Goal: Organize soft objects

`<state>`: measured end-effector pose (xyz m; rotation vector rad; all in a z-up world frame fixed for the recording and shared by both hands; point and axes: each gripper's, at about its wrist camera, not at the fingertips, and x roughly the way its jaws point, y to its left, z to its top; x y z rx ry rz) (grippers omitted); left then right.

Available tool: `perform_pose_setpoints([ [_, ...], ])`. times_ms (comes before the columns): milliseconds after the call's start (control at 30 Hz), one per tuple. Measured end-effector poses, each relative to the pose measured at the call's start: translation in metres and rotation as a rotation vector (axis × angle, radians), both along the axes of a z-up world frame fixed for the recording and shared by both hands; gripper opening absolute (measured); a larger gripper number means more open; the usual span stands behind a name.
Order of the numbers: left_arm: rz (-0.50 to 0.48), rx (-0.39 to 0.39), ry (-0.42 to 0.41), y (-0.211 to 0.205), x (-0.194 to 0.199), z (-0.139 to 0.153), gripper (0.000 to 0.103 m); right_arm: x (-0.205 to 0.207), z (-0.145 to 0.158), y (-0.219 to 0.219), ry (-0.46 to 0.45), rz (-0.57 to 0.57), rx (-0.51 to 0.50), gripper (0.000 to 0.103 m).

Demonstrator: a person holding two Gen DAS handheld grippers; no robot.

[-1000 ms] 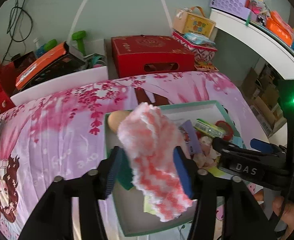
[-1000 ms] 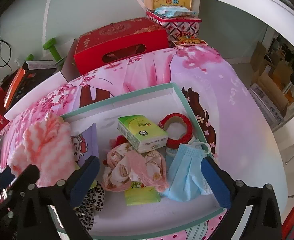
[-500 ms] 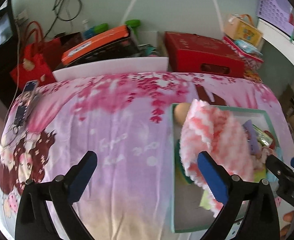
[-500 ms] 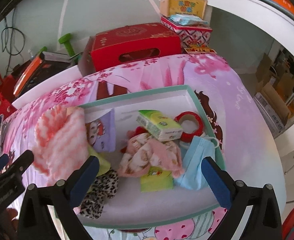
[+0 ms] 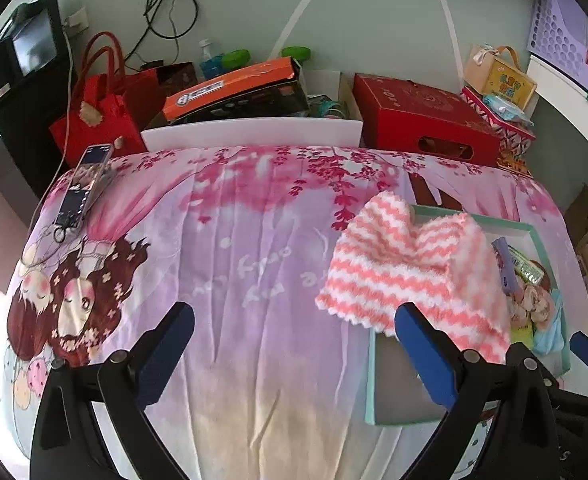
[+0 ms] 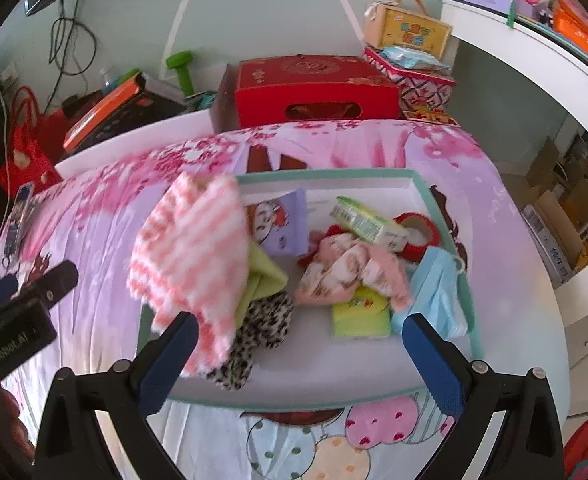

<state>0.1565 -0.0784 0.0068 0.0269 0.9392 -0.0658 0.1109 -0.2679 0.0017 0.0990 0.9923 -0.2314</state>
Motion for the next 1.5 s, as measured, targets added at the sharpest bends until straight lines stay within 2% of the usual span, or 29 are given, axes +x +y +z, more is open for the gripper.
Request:
perform_pose_setpoints([
  [167, 0.016, 0.010, 0.001, 0.010, -0.013, -0.002, 0.100, -0.009, -0.005, 0.012, 0.011, 0.024, -0.005, 0.103],
  [367, 0.059, 0.076, 0.004, 0.024, -0.033, -0.007, 0.100, -0.019, -0.012, 0.022, 0.027, 0.048, -0.013, 0.103],
  [667, 0.090, 0.095, 0.020, 0.045, -0.051, -0.014, 0.100, -0.031, -0.018, 0.037, 0.035, 0.085, -0.025, 0.103],
  [1200, 0.106, 0.156, 0.044, 0.048, -0.074, -0.024, 0.100, -0.044, -0.025, 0.049, 0.052, 0.116, -0.028, 0.103],
  [1500, 0.123, 0.166, 0.046, 0.052, -0.080, -0.026, 0.100, -0.045, -0.026, 0.051, 0.052, 0.122, -0.033, 0.103],
])
